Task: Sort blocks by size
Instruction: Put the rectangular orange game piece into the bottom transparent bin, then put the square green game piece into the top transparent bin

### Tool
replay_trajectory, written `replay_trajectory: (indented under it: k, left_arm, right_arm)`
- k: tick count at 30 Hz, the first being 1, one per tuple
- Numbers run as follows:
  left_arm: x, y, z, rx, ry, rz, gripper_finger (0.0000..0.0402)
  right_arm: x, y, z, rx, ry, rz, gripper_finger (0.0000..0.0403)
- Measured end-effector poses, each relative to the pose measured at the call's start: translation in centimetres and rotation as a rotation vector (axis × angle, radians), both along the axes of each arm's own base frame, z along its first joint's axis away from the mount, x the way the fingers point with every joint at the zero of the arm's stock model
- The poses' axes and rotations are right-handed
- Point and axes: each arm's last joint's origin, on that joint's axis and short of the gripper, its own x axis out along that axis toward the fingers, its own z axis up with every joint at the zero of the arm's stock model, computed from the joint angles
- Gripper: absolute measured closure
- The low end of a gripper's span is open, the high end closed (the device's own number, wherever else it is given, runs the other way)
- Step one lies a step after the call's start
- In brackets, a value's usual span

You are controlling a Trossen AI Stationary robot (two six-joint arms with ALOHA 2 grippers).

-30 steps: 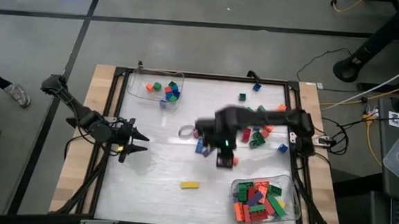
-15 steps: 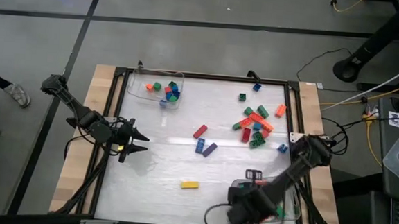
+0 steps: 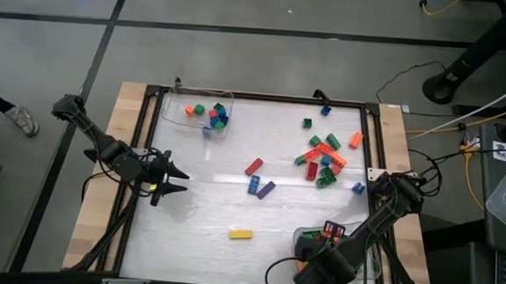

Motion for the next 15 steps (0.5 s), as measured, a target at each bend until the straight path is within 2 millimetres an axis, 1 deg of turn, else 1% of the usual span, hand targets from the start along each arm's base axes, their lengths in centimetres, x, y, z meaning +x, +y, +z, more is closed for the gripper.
replay_trajectory:
  k: [3,8,12,15]
  left_arm:
    - [0.0,0.0,0.0,-0.004,0.000,0.001,0.0218]
    - [0.0,0.0,0.0,-0.002,0.000,0.001,0.0218]
    - [0.0,0.0,0.0,-0.002,0.001,0.001,0.0218]
    - [0.0,0.0,0.0,-0.002,0.001,0.001,0.0218]
  right_arm:
    - [0.2,-0.2,-0.1,-0.004,0.000,-0.028,0.0265]
    - [0.0,-0.3,-0.8,-0.029,0.022,-0.045,0.0202]
    - [0.3,-0.6,-0.8,0.000,0.040,0.090,0.0167]
    - [1.1,-1.7,-0.6,0.038,0.052,0.165,0.0155]
